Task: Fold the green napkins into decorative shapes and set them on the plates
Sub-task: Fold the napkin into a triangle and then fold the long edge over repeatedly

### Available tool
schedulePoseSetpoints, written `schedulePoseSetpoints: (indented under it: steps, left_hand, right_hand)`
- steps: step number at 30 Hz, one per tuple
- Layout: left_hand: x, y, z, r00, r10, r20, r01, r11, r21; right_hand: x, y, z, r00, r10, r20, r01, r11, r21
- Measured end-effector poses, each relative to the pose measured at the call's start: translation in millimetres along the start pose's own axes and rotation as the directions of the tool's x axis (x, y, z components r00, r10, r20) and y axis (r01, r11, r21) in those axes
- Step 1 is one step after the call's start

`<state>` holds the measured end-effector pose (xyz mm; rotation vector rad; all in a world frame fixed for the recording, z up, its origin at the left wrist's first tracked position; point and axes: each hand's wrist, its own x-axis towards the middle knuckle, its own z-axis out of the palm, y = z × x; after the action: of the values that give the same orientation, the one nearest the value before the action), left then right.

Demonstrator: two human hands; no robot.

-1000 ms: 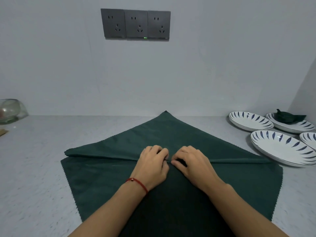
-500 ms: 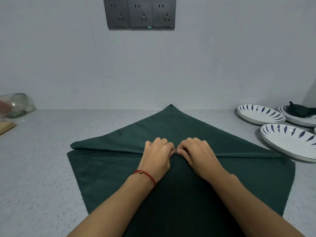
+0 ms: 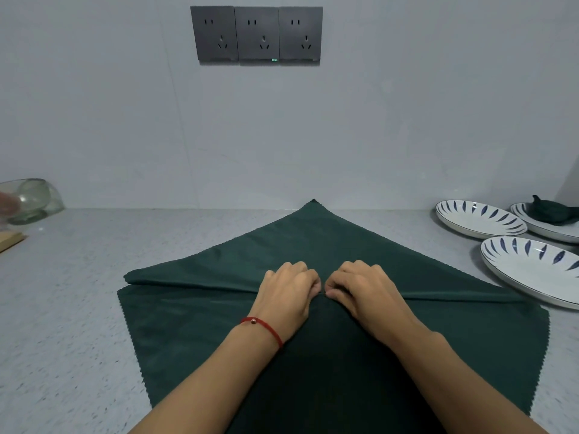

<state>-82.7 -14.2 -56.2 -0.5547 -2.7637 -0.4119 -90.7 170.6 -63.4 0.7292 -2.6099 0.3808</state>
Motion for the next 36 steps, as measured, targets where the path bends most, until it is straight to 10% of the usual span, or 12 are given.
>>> schedulePoseSetpoints:
  steps: [15, 28, 36]
  left_hand:
    - [15.5, 13.0, -4.4, 0.99, -0.096, 0.102, 0.09, 0.994, 0.056]
    - [11.5, 4.7, -8.3, 0.994, -0.095, 0.062, 0.096, 0.995, -0.006]
    - [11.9, 11.4, -0.9, 0.995, -0.089, 0.048, 0.088, 0.996, 0.016]
  right_hand:
    - [4.8, -11.1, 2.9, 0.991, 0.034, -0.13, -0.041, 0.998, -0.054]
    - [17.7, -14.4, 8.4, 0.956, 0.25, 0.152, -0.243, 0.968, -0.067]
    - [10.2, -14.3, 4.3, 0.974, 0.216, 0.066, -0.217, 0.976, -0.001]
